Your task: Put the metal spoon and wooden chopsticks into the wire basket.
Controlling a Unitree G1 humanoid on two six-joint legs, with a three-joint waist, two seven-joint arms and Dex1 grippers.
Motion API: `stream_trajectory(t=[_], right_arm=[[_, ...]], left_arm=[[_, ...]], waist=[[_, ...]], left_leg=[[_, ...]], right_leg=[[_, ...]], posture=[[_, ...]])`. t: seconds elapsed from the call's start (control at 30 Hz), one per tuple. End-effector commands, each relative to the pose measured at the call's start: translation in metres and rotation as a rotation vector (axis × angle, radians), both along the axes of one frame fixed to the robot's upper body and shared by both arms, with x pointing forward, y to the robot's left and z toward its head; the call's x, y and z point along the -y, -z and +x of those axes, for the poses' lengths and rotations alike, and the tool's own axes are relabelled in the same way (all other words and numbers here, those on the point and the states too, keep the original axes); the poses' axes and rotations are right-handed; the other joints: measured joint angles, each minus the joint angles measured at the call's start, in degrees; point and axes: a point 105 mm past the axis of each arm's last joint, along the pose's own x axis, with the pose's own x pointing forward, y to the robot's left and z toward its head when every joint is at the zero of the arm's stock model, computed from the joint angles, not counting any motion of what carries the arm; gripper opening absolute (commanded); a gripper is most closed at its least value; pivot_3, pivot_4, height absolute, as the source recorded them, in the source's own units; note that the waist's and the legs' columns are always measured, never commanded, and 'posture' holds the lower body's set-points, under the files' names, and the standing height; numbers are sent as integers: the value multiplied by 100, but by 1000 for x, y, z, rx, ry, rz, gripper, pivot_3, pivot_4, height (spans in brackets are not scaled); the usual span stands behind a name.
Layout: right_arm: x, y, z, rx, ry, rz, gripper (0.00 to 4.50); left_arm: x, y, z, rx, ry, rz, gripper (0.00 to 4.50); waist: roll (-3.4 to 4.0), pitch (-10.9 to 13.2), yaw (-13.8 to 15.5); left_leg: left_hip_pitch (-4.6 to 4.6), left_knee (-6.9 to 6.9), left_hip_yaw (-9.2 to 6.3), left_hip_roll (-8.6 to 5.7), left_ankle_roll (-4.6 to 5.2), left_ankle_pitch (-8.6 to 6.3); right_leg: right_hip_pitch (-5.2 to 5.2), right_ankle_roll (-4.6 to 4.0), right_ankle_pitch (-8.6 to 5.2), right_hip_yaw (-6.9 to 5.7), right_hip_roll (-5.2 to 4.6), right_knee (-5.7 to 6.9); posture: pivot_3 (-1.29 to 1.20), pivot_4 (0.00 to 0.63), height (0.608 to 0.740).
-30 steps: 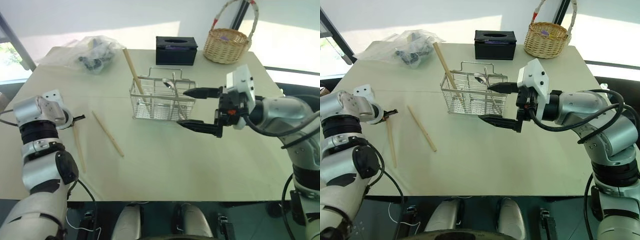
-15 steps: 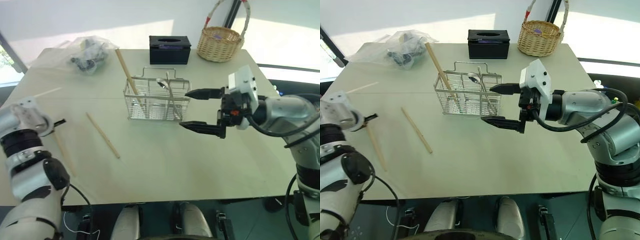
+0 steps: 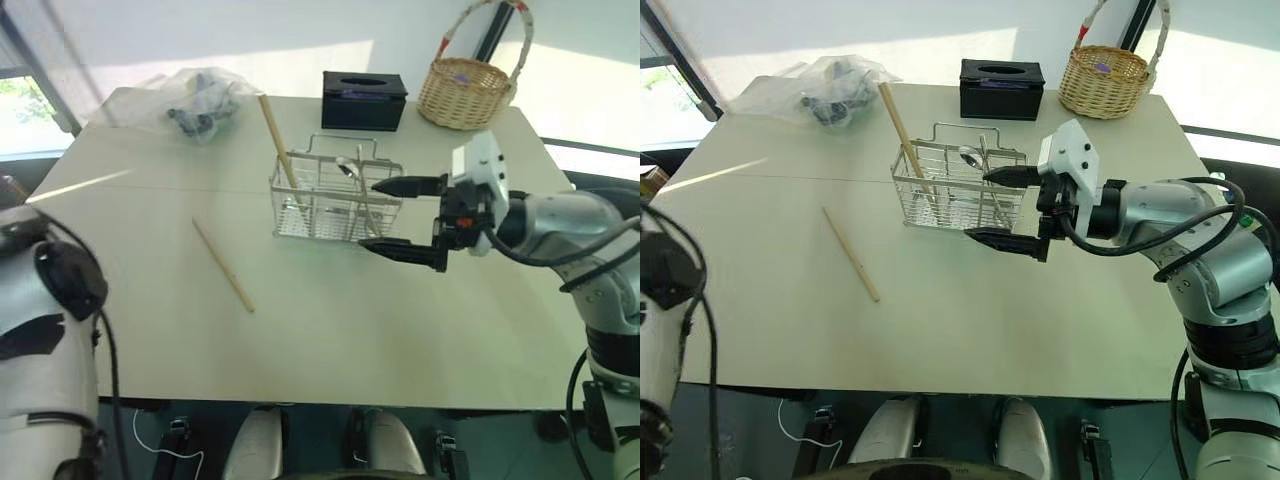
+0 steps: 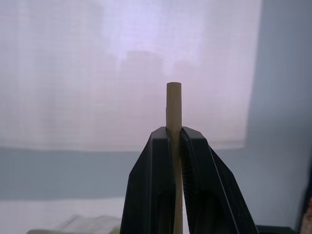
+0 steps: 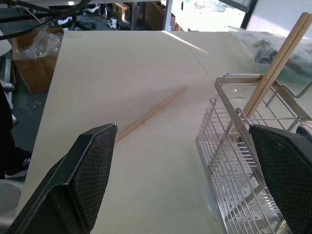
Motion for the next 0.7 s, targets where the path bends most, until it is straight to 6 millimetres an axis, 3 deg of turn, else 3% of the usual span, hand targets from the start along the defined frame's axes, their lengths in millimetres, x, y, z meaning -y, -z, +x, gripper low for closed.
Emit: stream_trajectory(t=[0.03,0.13,0.3,0.4,0.6,0.7], right_arm=[[-3,-10,-3,70,-13,8,4500],[-5,-12,-6,86,-13,7,4500],[-5,-13,-9,106,13,12,4500],[-2,-13,-8,112,45,19,4500],[2,-12,-8,112,87,24,4500],[4,-12,-7,113,104,31,4500]], left_arm=[[56,-4,-4,85,204,90,32],[93,17,7,62,285,172,32],[130,43,19,19,390,181,32],[142,57,24,-3,406,204,32],[148,55,24,-4,439,176,32],[153,63,25,-22,447,183,32]], waist=[[0,0,-10],[7,3,-56],[8,5,-167],[9,6,-165],[9,7,-152],[9,7,-148]], left_leg=[[0,2,0,0,0,0],[1,2,3,1,2,1],[1,-2,6,7,4,0],[2,-1,5,7,8,-2],[2,1,4,8,10,-3],[2,1,4,8,10,-3]], right_leg=[[1,3,1,0,0,1],[1,8,5,1,1,3],[1,8,5,1,6,4],[1,8,5,1,5,3],[2,8,5,1,5,0],[3,8,5,1,5,1]], posture=[[0,150,706],[0,150,706],[0,150,706],[0,150,706],[0,150,706],[0,150,706]])
